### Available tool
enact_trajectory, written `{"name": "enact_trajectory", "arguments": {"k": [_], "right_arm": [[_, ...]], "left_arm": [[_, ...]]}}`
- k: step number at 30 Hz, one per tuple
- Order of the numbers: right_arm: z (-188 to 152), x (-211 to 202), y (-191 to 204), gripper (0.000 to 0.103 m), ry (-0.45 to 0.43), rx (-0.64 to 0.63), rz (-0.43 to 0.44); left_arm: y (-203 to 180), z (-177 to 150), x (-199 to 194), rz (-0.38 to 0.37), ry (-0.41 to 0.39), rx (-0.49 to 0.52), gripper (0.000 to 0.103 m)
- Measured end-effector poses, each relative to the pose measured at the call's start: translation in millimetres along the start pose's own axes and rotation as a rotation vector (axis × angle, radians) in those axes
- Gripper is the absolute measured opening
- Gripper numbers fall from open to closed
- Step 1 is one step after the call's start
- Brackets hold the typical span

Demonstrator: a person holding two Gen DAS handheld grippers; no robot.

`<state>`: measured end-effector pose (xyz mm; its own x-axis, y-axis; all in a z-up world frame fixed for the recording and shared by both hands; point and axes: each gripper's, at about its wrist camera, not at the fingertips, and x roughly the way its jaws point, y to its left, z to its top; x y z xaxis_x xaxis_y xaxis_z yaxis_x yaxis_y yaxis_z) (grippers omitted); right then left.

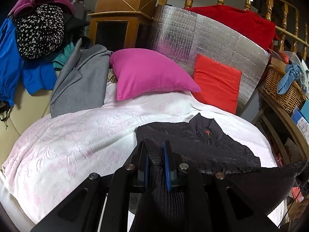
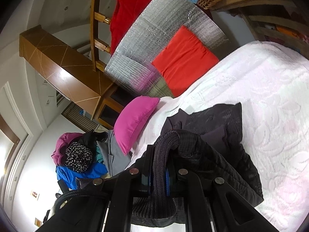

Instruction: Fold large clothes

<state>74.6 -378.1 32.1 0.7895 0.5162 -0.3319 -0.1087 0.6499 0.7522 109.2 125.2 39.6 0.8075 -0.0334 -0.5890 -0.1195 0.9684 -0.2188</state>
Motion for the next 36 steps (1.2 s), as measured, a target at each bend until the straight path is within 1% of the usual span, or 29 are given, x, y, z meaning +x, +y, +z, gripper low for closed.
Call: {"name": "enact_trajectory", "arguments": {"k": [4,9,15,20,30,36], "right_arm": [[14,9,3,0.01,-0.004,-0.016,-0.008],[34,23,10,0.01,-0.014,-0.041,-0.016],[58,47,18,0.01,-0.015,-0.079,-0.035],[75,70,19,0.01,-0.011,-0.095,-0.053],[105,125,-9,0.01,0.018,-0.068,-0.128],[111,149,-31,0.01,0.043,-0.041,-0.162]], "left_arm": [[-1,12,10,0.008,-0.005,-0.005,0.015],[-11,28,26,0.024,-0.015,0.016,0.015],[-14,45,45,0.036,-0.022,0.018,0.015],[-17,55,68,0.055,-0.011,0.024,0.015],[-34,69,120,0.087,0.029,0.055,0.015],[-38,68,149,0.102,0.065,0.066,0.015]]}}
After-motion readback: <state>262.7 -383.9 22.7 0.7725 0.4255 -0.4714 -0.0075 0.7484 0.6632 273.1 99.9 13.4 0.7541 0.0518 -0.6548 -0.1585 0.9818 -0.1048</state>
